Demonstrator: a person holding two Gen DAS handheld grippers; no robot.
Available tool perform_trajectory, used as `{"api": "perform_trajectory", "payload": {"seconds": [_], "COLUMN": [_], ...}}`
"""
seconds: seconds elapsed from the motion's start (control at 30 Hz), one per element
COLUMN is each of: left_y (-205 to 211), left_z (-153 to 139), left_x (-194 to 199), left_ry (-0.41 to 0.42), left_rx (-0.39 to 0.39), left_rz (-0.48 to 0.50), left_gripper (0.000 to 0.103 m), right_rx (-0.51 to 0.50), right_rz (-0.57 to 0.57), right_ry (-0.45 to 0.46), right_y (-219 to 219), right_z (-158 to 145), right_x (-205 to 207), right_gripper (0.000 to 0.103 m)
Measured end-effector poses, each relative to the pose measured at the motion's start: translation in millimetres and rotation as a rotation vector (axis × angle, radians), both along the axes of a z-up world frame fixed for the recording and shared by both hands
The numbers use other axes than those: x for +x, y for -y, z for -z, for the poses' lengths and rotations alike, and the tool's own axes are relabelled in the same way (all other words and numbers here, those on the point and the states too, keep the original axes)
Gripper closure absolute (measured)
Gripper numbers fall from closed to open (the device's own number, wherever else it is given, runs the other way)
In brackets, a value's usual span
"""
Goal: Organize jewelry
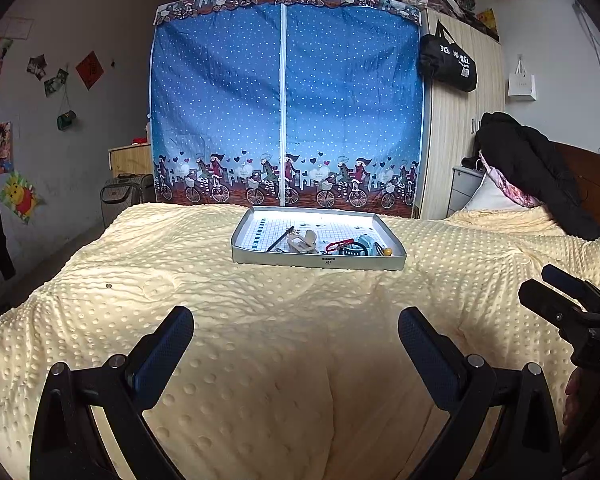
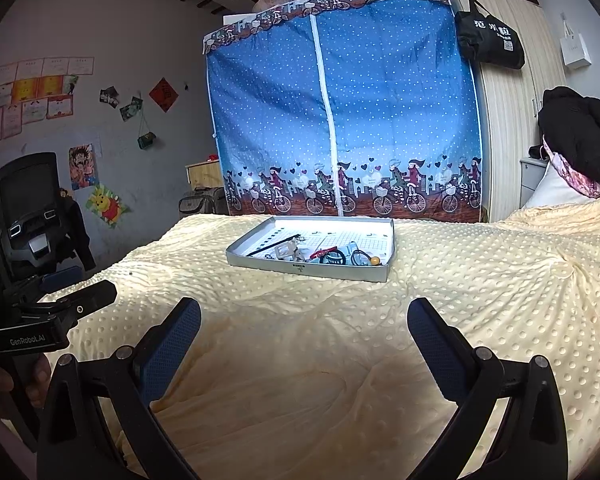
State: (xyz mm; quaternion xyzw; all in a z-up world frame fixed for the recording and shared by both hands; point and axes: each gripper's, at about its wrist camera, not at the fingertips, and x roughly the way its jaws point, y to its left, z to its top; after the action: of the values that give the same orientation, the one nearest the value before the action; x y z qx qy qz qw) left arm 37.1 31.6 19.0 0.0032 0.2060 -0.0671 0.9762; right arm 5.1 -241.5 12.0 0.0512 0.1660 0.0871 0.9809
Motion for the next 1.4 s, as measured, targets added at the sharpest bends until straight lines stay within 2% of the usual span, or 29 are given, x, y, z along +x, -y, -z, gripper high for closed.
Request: {"api": "perform_trajectory", "payload": {"seconds": [1.4], "left_y": [5.6], "left_z": [0.4], "left_x": [-3.5], "left_ry": [-0.002], "left_rx": [-0.011], "left_rz": [0.006], "left_gripper": [0.0], "right_rx": [-0.016], "right_rz": [-0.001], "right_ry": [-0.005], "right_y": [3.2], "right_z": [3.5], "right_x": [1.0], "right_gripper": [0.002]}}
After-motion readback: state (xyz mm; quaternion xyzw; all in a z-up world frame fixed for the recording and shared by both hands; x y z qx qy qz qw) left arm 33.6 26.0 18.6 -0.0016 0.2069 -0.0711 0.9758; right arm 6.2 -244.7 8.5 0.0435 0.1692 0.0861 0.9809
